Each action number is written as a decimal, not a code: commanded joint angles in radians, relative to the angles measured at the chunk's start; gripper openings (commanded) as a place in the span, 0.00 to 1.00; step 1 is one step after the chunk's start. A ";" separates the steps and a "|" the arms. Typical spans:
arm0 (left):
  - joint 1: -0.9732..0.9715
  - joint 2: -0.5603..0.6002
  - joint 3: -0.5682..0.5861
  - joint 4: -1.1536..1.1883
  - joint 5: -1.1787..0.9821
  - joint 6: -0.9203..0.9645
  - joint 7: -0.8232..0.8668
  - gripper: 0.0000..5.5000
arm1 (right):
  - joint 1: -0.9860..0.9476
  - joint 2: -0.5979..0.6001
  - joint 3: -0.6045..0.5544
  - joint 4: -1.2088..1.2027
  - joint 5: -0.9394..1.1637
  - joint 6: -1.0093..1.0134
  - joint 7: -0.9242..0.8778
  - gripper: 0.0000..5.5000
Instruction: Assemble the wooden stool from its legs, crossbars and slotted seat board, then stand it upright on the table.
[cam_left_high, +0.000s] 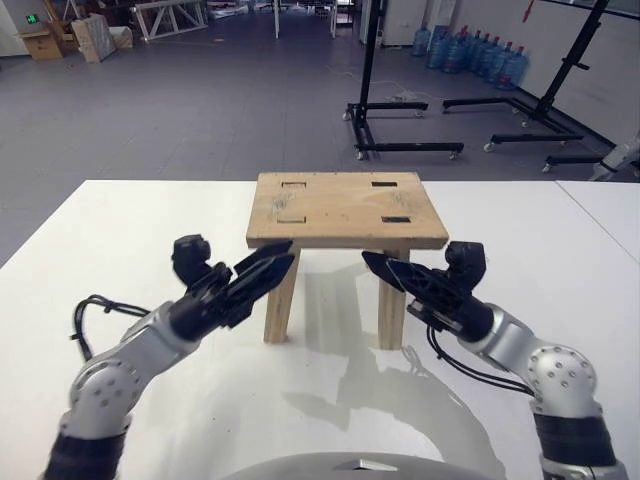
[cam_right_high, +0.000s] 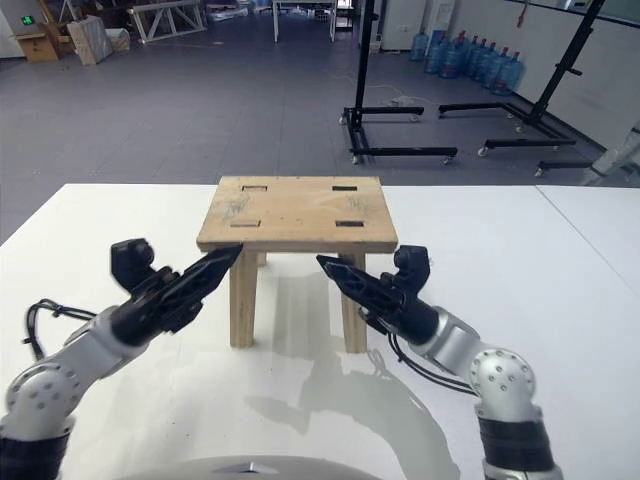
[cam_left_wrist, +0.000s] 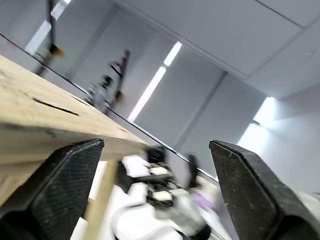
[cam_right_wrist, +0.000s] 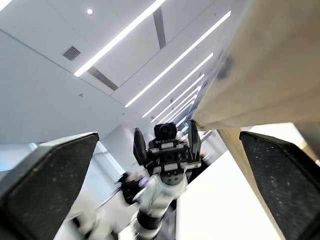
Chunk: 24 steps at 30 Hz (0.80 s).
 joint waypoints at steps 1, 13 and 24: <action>-0.101 -0.106 -0.048 0.152 0.255 -0.130 0.031 0.71 | -0.125 0.114 0.013 0.127 -0.177 -0.159 0.028 0.94; -0.162 -0.246 -0.185 0.124 1.074 -0.496 0.349 0.71 | -0.205 0.318 0.076 0.127 -0.985 -0.963 -0.074 0.94; -0.271 -0.345 -0.144 0.262 1.520 -0.685 0.755 0.71 | -0.279 0.427 0.015 0.348 -1.590 -1.366 -0.707 0.94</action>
